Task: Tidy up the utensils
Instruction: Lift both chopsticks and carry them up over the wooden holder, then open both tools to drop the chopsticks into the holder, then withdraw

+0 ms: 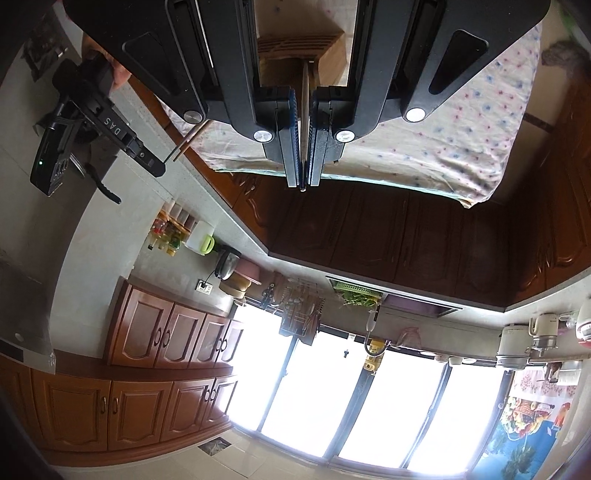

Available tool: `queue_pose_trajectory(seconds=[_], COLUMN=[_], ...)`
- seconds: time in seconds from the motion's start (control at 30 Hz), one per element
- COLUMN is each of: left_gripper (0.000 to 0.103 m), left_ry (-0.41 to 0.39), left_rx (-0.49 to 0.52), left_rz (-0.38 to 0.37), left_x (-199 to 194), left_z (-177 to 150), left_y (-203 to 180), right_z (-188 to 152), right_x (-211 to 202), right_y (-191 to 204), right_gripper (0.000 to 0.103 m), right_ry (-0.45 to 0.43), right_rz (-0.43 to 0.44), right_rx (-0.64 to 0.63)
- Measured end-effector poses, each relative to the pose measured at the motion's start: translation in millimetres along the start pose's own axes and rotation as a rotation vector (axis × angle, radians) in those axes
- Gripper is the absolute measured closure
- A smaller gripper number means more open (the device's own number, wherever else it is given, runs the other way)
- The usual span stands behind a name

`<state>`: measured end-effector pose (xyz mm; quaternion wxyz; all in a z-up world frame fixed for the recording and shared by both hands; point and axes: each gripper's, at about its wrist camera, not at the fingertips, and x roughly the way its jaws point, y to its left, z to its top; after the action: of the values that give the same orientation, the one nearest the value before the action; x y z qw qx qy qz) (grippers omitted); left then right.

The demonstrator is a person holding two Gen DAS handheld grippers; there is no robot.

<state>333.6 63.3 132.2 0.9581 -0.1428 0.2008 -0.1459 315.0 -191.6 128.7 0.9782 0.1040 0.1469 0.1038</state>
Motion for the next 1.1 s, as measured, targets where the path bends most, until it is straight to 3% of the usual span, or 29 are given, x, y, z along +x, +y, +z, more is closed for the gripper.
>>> queue_pose_trajectory(seconds=[0.4, 0.87, 0.93, 1.0, 1.1], left_gripper=[0.099, 0.099, 0.097, 0.086, 0.061], left_ry=[0.101, 0.126, 0.131, 0.135, 0.118], left_rx=[-0.047, -0.036, -0.046, -0.055, -0.074], left_rz=[0.010, 0.022, 0.025, 0.032, 0.039], left_x=[31, 39, 39, 36, 26], left_z=[-34, -33, -32, -33, -36], left_y=[13, 10, 10, 11, 12], right_z=[-29, -29, -29, -29, -27], right_x=[10, 10, 11, 10, 4], right_y=[-16, -16, -17, -17, -19], right_gripper=[0.099, 0.099, 0.095, 0.093, 0.075], right_ry=[0.076, 0.095, 0.101, 0.107, 0.103], right_rz=[-0.014, -0.011, -0.008, -0.002, 0.011], right_rx=[0.068, 0.070, 0.069, 0.074, 0.082])
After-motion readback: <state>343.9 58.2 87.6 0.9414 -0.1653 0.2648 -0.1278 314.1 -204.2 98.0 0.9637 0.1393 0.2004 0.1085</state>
